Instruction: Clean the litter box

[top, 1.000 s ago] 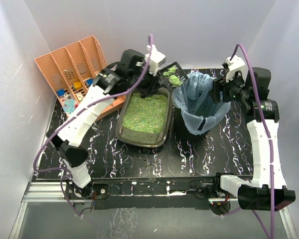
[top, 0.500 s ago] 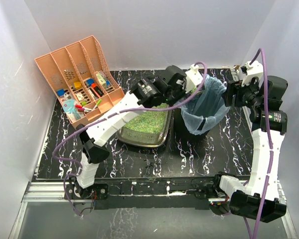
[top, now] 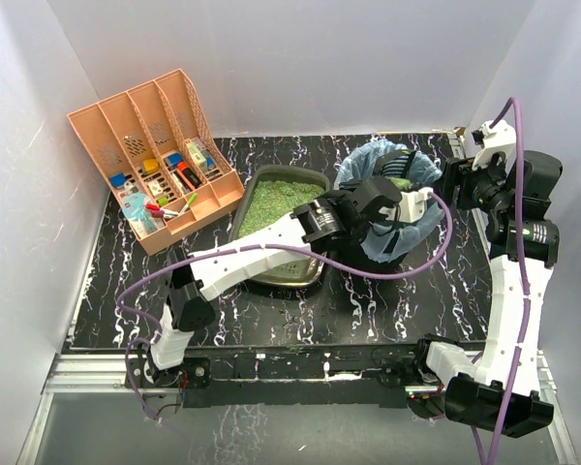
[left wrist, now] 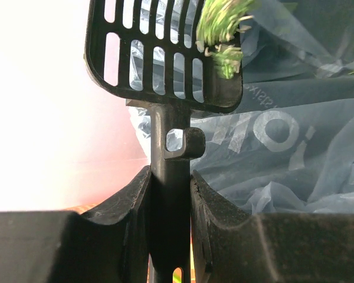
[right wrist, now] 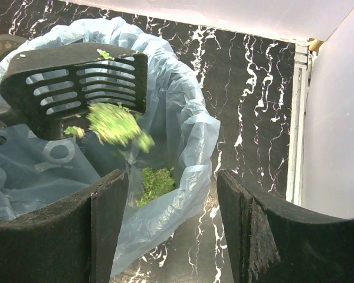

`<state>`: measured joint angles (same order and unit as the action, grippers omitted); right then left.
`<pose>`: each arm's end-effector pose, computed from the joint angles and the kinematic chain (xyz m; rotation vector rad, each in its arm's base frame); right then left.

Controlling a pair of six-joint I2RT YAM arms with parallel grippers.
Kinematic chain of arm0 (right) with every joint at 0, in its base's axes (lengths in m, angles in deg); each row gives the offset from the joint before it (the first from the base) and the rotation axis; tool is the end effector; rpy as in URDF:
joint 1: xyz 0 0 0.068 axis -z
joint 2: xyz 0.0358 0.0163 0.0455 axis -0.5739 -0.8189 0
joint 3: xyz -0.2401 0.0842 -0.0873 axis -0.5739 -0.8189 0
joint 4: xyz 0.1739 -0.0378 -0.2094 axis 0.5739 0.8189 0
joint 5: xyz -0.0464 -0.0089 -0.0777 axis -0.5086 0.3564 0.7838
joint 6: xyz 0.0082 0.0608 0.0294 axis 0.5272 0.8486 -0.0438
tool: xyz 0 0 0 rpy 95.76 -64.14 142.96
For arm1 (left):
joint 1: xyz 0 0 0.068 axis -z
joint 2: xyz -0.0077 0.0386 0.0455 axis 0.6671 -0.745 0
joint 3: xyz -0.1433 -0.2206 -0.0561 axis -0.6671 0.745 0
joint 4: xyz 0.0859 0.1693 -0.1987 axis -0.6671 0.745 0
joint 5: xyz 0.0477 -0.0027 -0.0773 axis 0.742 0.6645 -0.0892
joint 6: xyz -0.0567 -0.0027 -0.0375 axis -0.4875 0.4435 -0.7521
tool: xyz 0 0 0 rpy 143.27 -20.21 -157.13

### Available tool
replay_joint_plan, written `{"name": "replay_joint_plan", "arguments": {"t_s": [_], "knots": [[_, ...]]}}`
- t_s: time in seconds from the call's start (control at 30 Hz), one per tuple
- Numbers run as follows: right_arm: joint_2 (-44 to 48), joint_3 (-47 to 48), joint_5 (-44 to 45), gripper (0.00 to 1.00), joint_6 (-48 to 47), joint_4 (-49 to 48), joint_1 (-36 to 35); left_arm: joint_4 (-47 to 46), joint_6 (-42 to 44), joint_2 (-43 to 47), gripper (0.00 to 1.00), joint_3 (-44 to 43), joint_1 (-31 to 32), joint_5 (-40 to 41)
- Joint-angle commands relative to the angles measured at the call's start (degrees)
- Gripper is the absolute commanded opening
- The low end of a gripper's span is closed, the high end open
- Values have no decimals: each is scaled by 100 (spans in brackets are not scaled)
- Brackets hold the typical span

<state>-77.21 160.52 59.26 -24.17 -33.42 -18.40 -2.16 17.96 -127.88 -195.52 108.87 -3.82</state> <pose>0.2170 -0.0392 0.4199 -0.2082 1.9478 0.1442 0.2213 -0.4373 0.3861 1.3049 1.4291 0.3588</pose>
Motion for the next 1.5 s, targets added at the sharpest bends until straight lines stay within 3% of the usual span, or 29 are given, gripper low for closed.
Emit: {"name": "replay_joint_plan", "arguments": {"t_s": [0.0, 0.2, 0.6, 0.87, 1.1, 1.2, 1.47], "knots": [[100, 83, 39, 67, 120, -413, 41, -948, 988, 427, 0, 392, 117, 778], [30, 212, 189, 67, 149, -372, 60, -1790, 1627, 728, 0, 1057, 219, 1018], [-115, 323, 97, 67, 166, -343, 69, -1931, 2105, 1034, 0, 1154, 252, 885], [-215, 395, 105, 67, 184, -344, 69, -2264, 3764, 1179, 0, 1793, 351, 1107], [-200, 334, 84, 67, 184, -350, 94, -3641, 5151, 1224, 0, 2444, 417, 1326], [-184, 301, 54, 67, 184, -352, 104, -3347, 4924, 1207, 0, 2291, 425, 1308], [-334, 479, -72, 67, 184, -299, 104, -1966, 3306, 1233, 0, 1515, 425, 1105]]}}
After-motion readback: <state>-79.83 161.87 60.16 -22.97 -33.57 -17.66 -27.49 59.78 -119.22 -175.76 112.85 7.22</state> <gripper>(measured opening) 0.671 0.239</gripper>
